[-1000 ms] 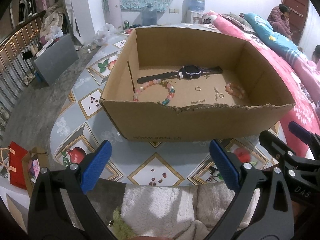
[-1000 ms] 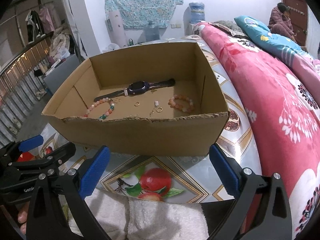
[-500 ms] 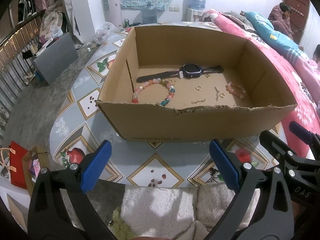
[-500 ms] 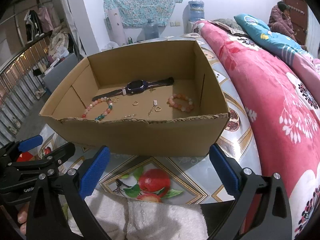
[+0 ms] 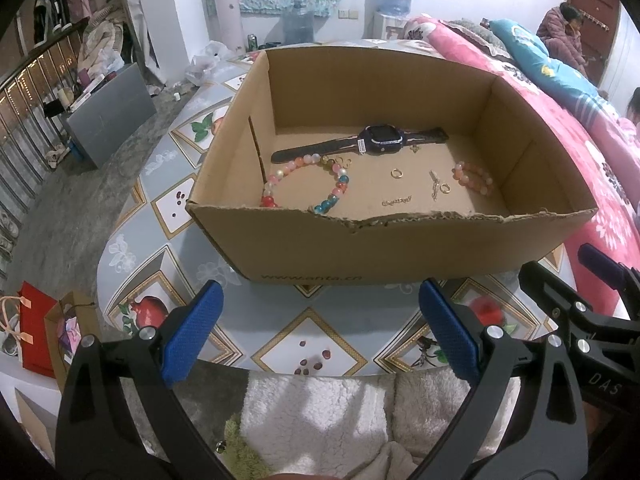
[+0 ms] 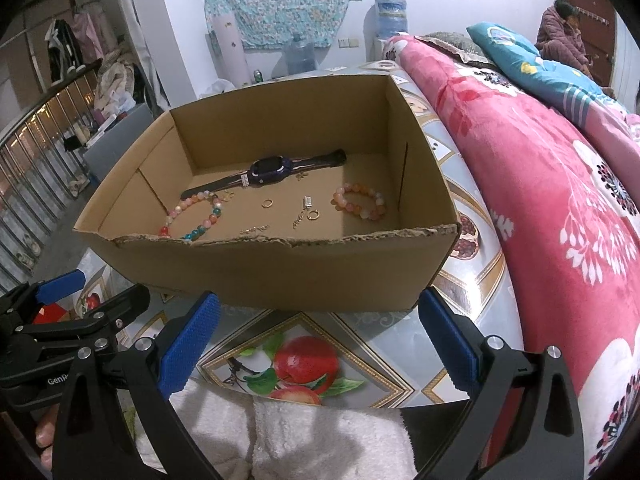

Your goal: Organize jewelry

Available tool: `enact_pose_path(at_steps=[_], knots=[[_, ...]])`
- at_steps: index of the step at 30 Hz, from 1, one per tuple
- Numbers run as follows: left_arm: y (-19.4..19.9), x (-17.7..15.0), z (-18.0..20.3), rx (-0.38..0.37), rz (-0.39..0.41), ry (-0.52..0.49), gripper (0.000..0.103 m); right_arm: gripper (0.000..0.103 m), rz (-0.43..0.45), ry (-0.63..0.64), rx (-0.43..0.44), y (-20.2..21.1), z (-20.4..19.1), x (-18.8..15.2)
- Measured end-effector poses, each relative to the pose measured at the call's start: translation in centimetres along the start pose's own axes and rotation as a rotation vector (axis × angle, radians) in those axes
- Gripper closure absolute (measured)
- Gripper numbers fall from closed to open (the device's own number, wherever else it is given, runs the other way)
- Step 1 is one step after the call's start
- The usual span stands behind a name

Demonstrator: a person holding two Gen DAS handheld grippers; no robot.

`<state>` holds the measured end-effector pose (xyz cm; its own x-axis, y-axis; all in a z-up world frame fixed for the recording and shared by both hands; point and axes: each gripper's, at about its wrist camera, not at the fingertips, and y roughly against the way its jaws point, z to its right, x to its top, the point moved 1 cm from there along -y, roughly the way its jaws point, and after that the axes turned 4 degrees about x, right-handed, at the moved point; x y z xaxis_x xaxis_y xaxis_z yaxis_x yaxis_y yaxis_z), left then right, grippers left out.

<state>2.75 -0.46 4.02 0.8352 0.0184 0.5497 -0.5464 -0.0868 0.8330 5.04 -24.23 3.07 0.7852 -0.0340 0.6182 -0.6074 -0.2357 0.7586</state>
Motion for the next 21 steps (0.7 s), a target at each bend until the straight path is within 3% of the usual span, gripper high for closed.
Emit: enact_pose_path(at_steps=[21], knots=[[-1.3,0.6,0.1,-0.016,-0.069,0.013,0.008,0.006,-0.049,-0.019,-0.014,-1.3,0.4,0.6]])
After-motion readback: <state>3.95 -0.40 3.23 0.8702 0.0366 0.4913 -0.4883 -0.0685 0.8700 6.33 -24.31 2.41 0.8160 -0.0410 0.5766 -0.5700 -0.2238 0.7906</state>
